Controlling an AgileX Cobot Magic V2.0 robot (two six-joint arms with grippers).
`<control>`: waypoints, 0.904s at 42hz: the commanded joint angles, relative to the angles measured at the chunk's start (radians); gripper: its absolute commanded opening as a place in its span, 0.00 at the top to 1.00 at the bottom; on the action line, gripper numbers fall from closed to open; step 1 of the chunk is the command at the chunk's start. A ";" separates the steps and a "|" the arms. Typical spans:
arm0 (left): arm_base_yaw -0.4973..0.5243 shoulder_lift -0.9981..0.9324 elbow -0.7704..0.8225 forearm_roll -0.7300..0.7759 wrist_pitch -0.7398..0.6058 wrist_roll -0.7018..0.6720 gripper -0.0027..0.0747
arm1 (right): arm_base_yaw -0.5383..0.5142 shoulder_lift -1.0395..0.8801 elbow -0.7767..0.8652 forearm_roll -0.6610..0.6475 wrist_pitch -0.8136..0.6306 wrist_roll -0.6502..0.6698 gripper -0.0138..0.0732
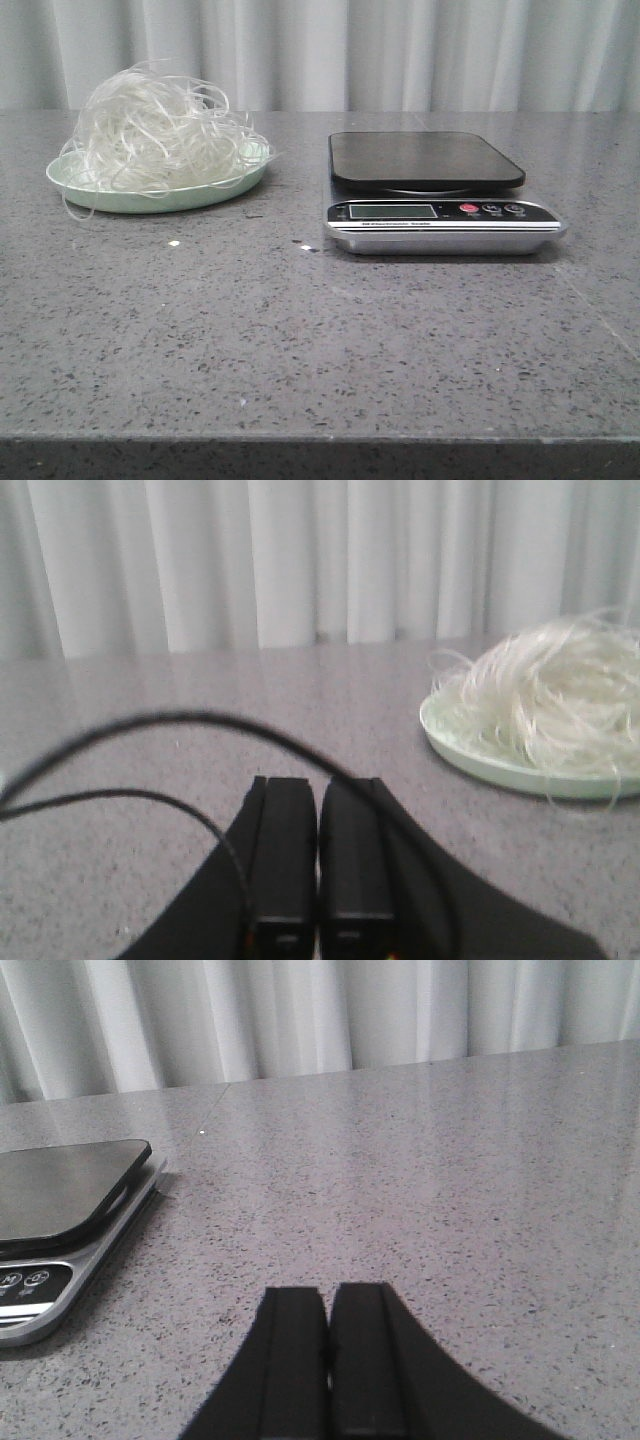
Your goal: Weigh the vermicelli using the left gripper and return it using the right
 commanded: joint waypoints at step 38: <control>-0.007 0.657 -0.998 -0.006 0.321 -0.009 0.44 | -0.007 -0.017 -0.007 -0.012 -0.084 0.000 0.67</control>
